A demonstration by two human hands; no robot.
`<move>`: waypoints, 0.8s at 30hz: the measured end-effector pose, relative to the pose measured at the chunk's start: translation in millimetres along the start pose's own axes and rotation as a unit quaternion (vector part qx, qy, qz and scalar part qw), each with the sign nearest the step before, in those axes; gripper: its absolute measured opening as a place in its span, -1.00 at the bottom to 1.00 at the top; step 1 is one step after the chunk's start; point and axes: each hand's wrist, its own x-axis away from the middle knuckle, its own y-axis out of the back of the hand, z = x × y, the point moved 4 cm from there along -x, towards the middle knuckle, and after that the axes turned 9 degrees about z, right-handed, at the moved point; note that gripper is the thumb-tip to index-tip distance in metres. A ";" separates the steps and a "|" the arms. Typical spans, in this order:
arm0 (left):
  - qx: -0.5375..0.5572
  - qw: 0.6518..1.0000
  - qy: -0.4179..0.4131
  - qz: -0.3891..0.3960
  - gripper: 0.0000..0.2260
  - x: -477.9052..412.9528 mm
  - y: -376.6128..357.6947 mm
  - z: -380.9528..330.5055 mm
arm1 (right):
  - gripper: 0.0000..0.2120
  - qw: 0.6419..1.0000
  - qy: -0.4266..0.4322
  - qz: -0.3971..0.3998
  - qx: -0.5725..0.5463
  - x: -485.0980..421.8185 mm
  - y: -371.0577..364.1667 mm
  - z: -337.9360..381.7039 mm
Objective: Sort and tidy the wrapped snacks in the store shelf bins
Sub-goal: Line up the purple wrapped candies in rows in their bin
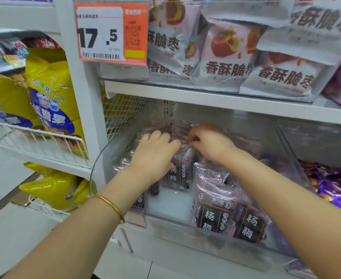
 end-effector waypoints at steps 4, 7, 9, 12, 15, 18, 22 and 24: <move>0.006 1.000 0.006 -0.008 -0.59 1.2 -1.9 0.6 | -0.88 1.000 -0.002 0.020 0.001 -2.5 -3.7 2.1; 0.019 1.000 0.006 0.000 -0.55 2.5 -4.2 0.6 | -0.83 0.999 -0.019 0.014 -0.037 5.3 7.5 -0.2; 0.045 0.999 0.008 0.005 -0.50 4.3 -3.0 2.9 | -0.85 0.999 -0.023 -0.004 -0.040 19.2 18.8 -0.1; 0.060 0.998 0.007 0.005 -0.45 7.8 -0.1 7.4 | -0.93 1.000 -0.002 0.013 -0.028 47.3 27.4 4.3; 0.063 0.998 0.000 0.017 -0.43 11.2 -2.0 8.4 | -0.76 0.995 0.020 0.097 -0.005 72.2 19.7 11.9; 0.057 0.998 -0.001 0.007 -0.44 12.6 -3.9 4.7 | -0.58 0.984 0.024 0.176 0.018 85.2 8.6 15.2; 0.036 0.999 0.005 0.002 -0.48 9.4 -7.4 -4.0 | -0.48 0.976 0.013 0.216 0.036 94.2 -2.1 15.0; 0.040 0.999 0.007 0.004 -0.49 7.7 -8.9 -6.2 | -0.50 0.974 0.014 0.212 0.073 97.2 -5.9 17.6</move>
